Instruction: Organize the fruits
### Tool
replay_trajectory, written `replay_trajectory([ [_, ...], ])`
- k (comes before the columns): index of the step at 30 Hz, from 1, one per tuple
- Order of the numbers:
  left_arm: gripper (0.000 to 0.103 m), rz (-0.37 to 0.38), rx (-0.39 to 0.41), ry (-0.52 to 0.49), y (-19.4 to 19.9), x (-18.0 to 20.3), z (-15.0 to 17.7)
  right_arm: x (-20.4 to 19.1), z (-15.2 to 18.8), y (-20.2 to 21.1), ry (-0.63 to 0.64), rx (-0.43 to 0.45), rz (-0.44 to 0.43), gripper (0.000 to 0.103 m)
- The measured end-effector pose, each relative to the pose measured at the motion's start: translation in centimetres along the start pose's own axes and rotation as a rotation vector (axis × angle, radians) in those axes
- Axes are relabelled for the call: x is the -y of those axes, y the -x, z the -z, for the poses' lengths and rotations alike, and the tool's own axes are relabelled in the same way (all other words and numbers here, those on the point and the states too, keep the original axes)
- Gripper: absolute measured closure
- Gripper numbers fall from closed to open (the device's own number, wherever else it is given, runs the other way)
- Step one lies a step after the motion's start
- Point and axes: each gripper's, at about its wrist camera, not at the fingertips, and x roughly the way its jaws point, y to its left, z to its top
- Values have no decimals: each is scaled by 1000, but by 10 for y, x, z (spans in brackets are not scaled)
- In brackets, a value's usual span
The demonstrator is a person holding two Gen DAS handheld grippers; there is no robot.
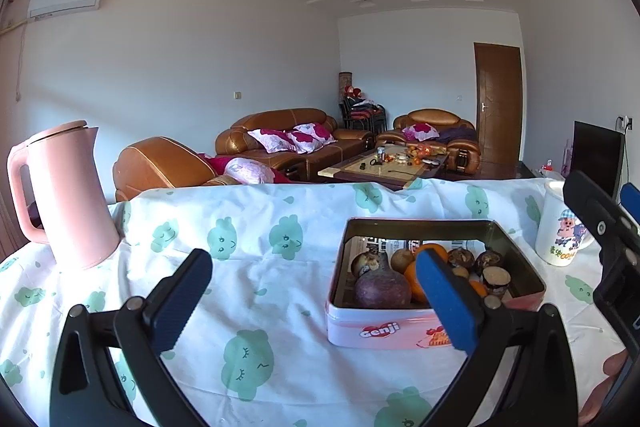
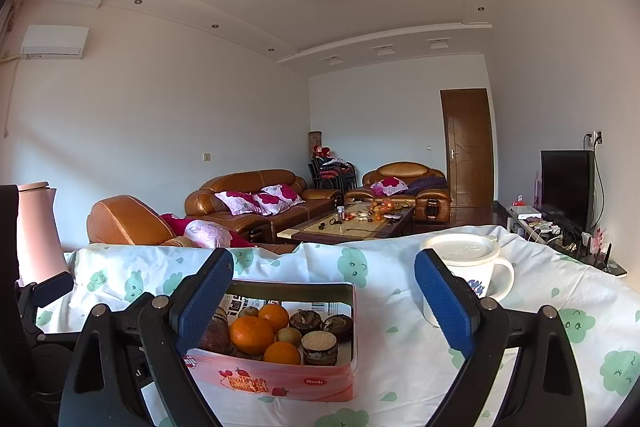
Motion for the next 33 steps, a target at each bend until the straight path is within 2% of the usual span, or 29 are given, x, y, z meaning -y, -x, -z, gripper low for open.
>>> replay_trajectory([
  [33, 0, -34, -28, 15, -6, 3, -2, 1, 0, 1, -8, -13, 8, 10],
])
